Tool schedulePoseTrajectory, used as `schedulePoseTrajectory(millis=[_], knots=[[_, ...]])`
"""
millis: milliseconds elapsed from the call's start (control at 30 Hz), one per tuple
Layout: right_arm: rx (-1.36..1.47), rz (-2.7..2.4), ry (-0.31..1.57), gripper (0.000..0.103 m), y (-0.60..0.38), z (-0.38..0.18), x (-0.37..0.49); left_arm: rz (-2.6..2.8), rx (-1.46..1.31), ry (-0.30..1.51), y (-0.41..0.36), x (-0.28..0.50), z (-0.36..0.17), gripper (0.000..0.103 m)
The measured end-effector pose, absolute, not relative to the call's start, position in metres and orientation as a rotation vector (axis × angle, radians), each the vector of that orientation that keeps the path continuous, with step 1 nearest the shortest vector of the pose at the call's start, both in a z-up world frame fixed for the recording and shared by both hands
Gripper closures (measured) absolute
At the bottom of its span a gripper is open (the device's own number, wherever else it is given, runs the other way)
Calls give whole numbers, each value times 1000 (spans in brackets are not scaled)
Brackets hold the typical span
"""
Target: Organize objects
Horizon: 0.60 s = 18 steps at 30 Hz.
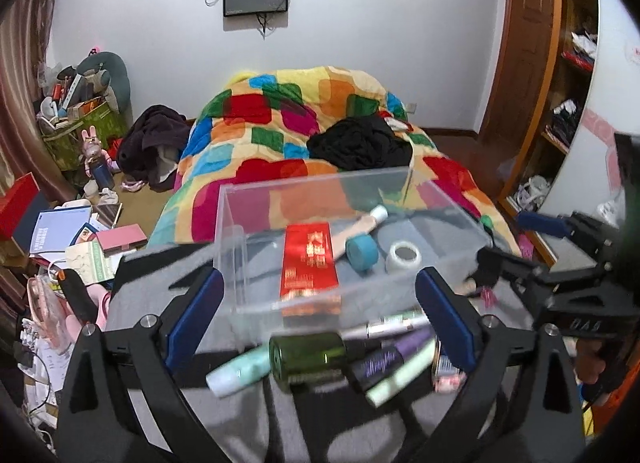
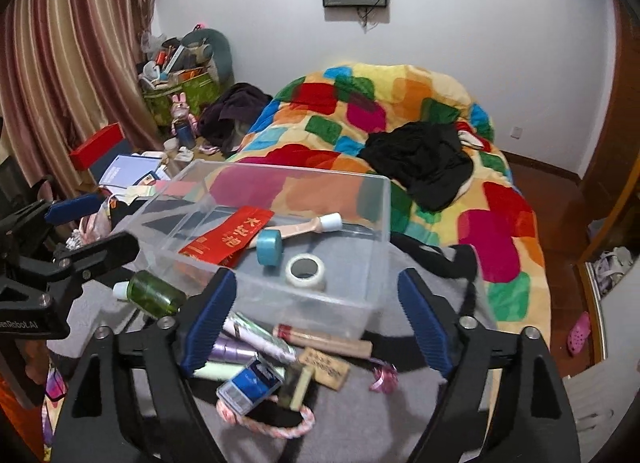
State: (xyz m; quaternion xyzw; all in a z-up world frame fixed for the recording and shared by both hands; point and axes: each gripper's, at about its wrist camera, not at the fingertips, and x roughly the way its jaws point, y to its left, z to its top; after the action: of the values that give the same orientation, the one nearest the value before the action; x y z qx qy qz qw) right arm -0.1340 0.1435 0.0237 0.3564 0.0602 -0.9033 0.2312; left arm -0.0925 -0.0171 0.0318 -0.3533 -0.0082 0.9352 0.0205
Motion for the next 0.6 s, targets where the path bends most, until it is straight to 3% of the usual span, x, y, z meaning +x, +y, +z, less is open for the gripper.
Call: schedulePoseTrajectory(millis=[467,600], knots=[[1050,-2468,164,22,167,-20,-96,2872,-1267,-5,-31,-61,-26,5],[1103,-2448,147,43,170,-33,-101,2863,-1263,-49,-33,-70,-27,5]])
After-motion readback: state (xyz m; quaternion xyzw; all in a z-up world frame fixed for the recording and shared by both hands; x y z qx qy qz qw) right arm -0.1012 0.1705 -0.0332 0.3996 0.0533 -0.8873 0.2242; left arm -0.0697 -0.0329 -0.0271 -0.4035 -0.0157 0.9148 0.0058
